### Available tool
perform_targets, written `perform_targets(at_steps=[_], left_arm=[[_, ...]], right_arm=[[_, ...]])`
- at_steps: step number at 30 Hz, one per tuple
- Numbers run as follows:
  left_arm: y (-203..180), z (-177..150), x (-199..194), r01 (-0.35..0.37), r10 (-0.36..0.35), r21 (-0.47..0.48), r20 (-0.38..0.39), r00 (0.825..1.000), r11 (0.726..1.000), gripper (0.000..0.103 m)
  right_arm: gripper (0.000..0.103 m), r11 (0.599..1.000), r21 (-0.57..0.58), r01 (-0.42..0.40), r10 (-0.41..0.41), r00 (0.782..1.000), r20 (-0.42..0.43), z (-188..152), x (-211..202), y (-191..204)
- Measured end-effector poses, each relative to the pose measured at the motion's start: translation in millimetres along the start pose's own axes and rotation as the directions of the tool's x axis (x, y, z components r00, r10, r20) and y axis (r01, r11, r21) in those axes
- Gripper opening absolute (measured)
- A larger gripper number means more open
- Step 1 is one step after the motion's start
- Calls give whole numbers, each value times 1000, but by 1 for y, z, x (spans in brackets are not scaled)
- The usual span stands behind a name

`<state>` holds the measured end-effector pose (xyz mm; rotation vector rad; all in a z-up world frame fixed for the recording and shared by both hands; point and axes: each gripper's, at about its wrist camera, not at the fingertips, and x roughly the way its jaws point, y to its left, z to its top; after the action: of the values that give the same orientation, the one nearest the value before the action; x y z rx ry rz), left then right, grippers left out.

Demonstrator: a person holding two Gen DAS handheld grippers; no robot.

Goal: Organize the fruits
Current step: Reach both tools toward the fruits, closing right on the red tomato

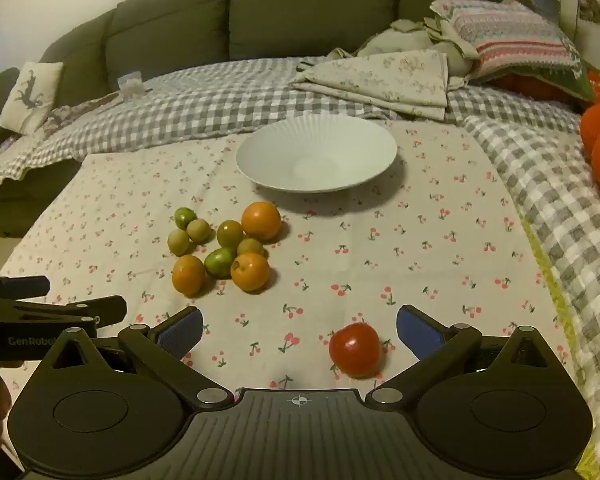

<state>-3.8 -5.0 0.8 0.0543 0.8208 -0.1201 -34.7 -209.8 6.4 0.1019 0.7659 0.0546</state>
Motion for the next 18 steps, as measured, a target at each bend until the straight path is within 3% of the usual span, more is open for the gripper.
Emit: perform_targets(at_steps=[18], left_arm=[[-1, -3, 2, 26, -26, 2, -4, 1000, 1000, 102]], right_arm=[[100, 1000, 25, 8, -7, 999, -35, 0, 4, -7]])
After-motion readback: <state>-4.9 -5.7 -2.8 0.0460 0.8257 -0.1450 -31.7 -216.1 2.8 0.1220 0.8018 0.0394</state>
